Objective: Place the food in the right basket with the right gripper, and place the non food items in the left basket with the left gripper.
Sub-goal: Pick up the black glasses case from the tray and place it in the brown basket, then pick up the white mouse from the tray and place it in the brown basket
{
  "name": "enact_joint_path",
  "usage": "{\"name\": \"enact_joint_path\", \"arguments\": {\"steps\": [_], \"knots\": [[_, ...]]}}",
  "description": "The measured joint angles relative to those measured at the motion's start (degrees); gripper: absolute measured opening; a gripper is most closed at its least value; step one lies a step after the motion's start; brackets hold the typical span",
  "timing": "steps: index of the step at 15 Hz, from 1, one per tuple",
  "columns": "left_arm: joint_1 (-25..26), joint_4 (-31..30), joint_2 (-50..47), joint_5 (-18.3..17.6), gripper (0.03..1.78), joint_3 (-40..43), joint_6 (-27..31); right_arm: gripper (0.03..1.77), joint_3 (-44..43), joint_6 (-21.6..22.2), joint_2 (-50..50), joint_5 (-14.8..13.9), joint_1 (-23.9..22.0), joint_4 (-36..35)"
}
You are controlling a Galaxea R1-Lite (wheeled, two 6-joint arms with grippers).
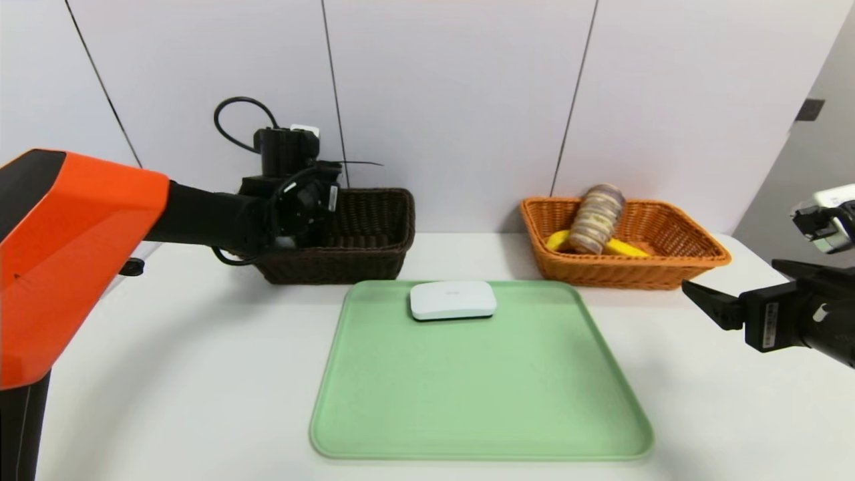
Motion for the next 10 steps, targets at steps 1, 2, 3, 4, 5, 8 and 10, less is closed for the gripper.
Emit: {"name": "enact_joint_path", "arguments": {"steps": [1, 2, 3, 4, 5, 8, 10], "knots": [[0.0, 0.0, -0.9, 0.0, 1.42, -0.2, 0.5, 1.71, 0.1, 0.0, 0.0, 0.0, 0.0, 0.0], [0.0, 0.0, -1.9, -0.3, 1.45, -0.3, 1.0, 1.71, 0.2, 0.0, 0.0, 0.0, 0.0, 0.0], [0.0, 0.1, -3.2, -0.7, 1.48, -0.4, 1.4, 1.71, 0.2, 0.0, 0.0, 0.1, 0.1, -0.1], [-0.1, 0.3, -4.9, -1.3, 1.51, -0.7, 1.5, 1.71, 0.2, 0.0, 0.0, 0.3, 0.1, -0.1], [-0.1, 0.5, -6.4, -1.9, 1.53, -0.7, 1.5, 1.71, 0.2, 0.0, 0.0, 0.4, 0.1, -0.1], [-2.3, 1.1, -11.2, -2.9, 1.59, -0.7, 1.9, 1.71, 0.2, 0.0, 0.0, 0.4, 0.2, -0.1], [-5.1, 1.1, -14.1, -3.0, 1.61, -0.5, 2.6, 1.71, 0.0, -0.1, 0.0, 0.3, 0.2, -0.1]]}}
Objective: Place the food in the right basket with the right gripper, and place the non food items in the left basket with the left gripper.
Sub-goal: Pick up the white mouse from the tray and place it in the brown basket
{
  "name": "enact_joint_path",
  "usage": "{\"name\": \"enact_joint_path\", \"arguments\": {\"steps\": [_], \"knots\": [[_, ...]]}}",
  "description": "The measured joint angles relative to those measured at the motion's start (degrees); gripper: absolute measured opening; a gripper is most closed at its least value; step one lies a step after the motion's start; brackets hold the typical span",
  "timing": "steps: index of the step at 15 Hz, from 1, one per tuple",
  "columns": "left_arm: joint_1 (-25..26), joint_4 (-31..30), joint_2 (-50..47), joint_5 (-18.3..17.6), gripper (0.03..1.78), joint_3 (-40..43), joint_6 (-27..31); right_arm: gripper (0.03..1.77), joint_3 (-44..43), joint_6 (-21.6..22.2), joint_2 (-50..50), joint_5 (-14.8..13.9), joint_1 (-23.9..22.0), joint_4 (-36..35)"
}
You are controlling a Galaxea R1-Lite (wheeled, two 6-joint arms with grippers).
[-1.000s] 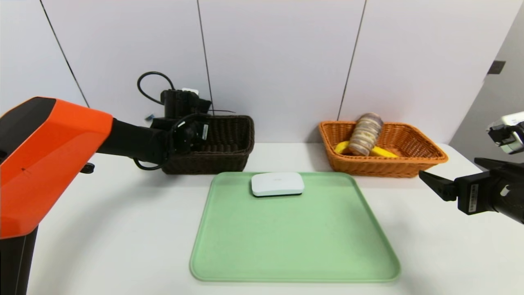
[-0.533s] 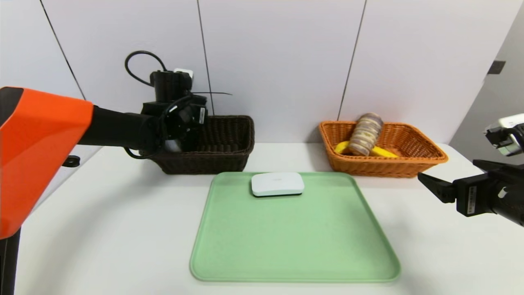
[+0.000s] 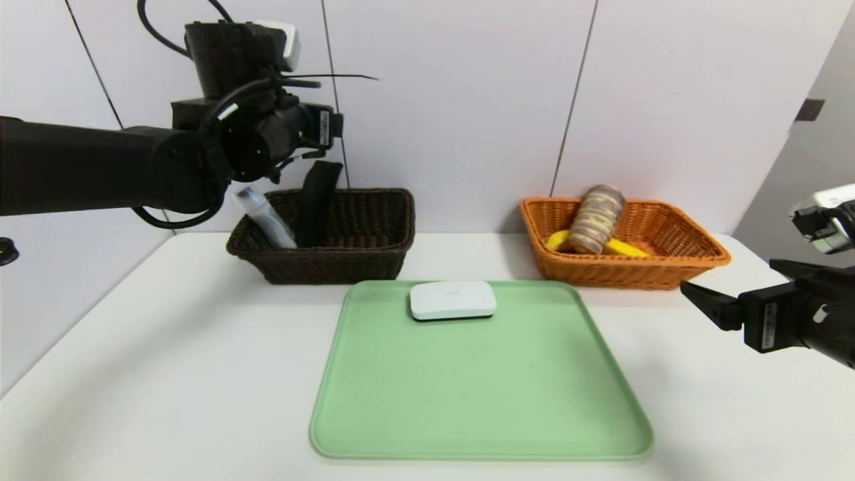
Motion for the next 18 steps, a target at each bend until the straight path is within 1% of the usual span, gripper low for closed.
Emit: {"name": "enact_joint_path", "arguments": {"steps": [3, 8, 10, 12, 15, 16, 18], "knots": [[-4.5, 0.0, -3.3, 0.1, 1.64, 2.3, 0.1, 1.71, 0.1, 0.0, -0.3, 0.0, 0.0, 0.0], [-10.3, -0.4, -7.4, 0.1, 1.67, 14.1, -0.2, 1.71, 0.3, 0.0, -0.6, 0.0, 0.1, 0.0], [-12.0, -0.2, -8.7, -0.5, 1.67, 17.5, 0.0, 1.71, 0.1, 0.1, -0.6, 0.0, 0.0, 0.0], [-13.2, 0.0, -9.6, -3.7, 1.67, 21.0, 1.9, 1.71, -0.5, 0.1, -0.6, 0.1, 0.0, 0.0], [-14.3, 0.1, -9.8, -7.9, 1.69, 22.6, 6.6, 1.71, -1.1, 0.6, -0.6, 0.9, 0.0, 0.0], [-14.4, 0.3, -9.7, -10.1, 1.69, 22.7, 8.0, 1.71, -1.2, 1.5, -0.6, 1.1, 0.0, -0.1], [-14.6, 2.3, -9.5, -15.9, 1.69, 22.5, 11.9, 1.71, -1.3, 2.2, -0.6, 1.3, -0.1, -0.5]]}}
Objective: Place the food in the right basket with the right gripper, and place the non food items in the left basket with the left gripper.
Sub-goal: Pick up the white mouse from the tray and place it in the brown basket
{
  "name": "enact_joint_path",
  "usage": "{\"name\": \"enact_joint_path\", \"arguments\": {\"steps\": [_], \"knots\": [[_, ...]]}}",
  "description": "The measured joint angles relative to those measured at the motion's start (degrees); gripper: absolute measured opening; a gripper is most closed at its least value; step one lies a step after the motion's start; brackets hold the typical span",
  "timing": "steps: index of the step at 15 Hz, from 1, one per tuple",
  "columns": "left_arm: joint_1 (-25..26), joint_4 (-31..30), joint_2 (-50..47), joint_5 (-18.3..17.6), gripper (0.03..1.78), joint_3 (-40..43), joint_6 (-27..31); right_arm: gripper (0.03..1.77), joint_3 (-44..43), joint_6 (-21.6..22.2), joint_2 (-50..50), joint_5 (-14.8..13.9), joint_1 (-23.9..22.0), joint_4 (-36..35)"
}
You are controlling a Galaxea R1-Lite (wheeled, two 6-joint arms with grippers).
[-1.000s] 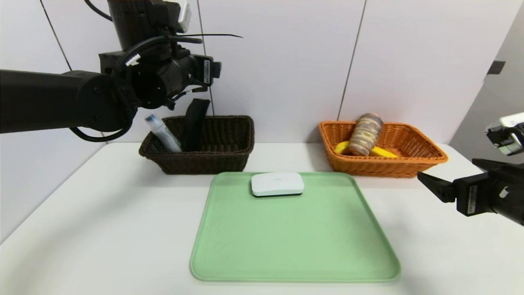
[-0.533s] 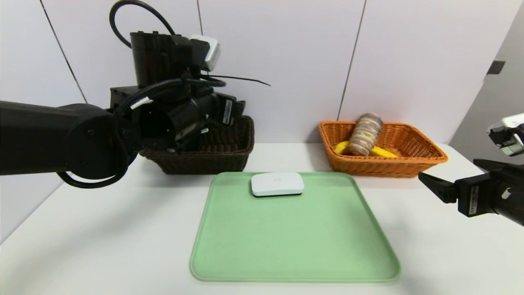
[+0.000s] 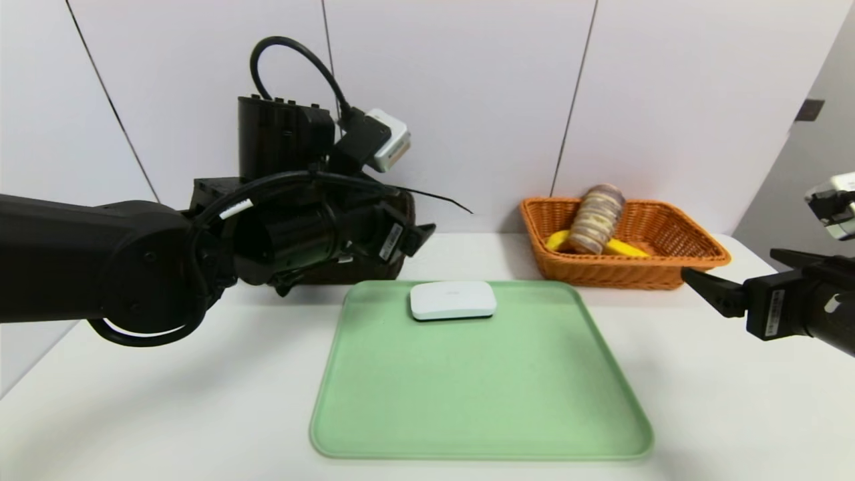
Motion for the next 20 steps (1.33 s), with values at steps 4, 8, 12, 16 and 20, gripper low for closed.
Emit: {"name": "enact_joint_path", "arguments": {"steps": [4, 8, 12, 16, 20], "knots": [[0.0, 7.0, 1.7, -8.9, 1.69, -4.9, 5.2, 1.71, 0.0, 0.5, 0.1, 2.0, 0.0, -0.3], [-0.4, 22.4, 5.9, -13.1, 1.69, -21.2, 5.9, 1.71, 0.5, 0.9, 0.1, 3.3, 0.0, -1.8], [-2.8, 43.4, 11.2, -15.7, 1.69, -35.7, 6.9, 1.71, 0.6, 1.2, 0.3, 4.7, 0.2, -1.9], [-3.6, 57.3, 16.6, -15.8, 1.69, -44.3, 14.9, 1.71, 1.0, 2.8, 0.5, 5.6, 0.4, -2.2], [-3.7, 57.6, 20.9, -15.8, 1.69, -45.2, 19.3, 1.71, 1.7, 2.9, 0.7, 6.1, 0.5, -3.2]]}}
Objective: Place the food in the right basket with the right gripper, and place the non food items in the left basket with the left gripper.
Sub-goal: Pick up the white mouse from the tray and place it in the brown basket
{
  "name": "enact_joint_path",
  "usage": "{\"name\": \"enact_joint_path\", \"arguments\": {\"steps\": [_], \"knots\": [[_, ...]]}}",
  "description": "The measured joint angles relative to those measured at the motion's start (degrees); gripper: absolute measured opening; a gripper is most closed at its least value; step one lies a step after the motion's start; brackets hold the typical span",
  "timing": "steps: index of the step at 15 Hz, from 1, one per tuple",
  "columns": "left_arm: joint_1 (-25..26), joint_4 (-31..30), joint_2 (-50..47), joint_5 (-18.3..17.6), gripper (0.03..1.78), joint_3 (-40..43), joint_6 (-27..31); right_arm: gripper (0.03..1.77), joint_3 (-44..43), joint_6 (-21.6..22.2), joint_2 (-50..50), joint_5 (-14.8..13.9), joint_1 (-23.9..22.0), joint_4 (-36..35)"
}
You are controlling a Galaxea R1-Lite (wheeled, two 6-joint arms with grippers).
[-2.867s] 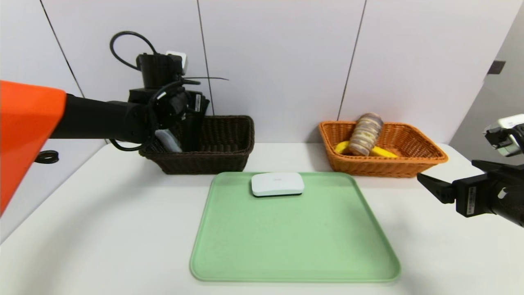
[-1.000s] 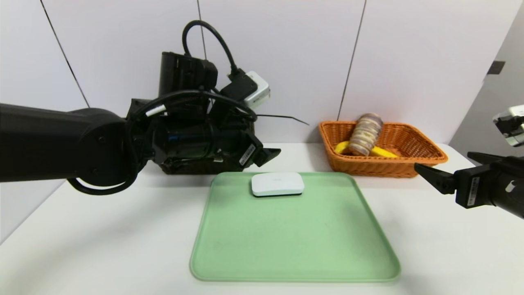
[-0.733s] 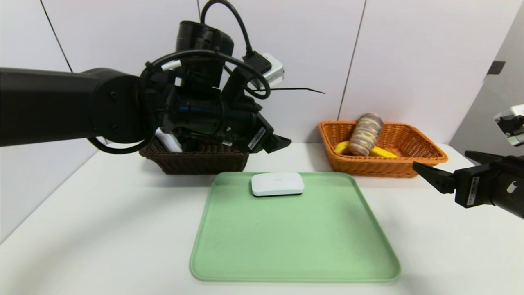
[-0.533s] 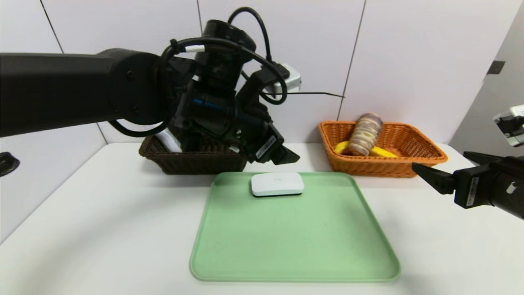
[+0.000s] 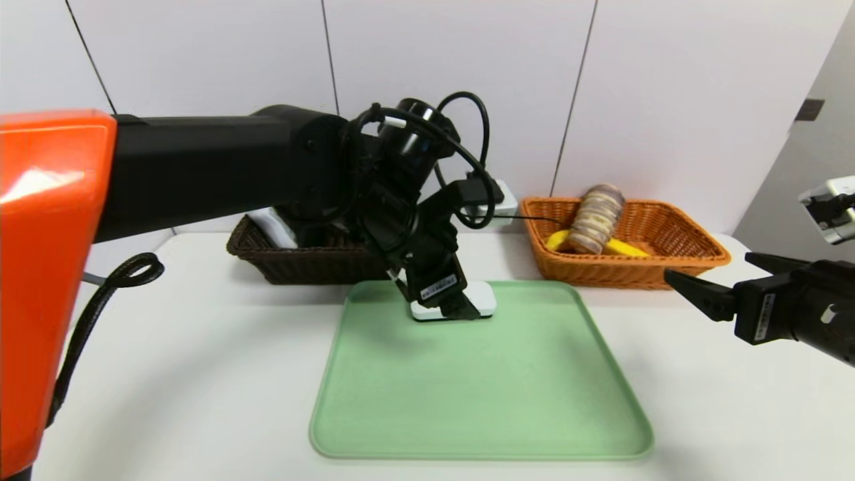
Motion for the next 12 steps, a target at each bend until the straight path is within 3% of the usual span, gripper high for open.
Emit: {"name": "enact_joint_path", "arguments": {"steps": [6, 12], "knots": [[1.2, -4.4, 4.8, 0.1, 1.69, -0.1, 2.7, 1.71, 0.4, 0.2, 0.1, 0.4, 0.4, -0.4], [2.8, -4.8, 7.8, -0.1, 1.69, 0.0, 2.5, 1.71, 2.1, 0.8, 0.0, 0.4, 0.4, -2.2]]}}
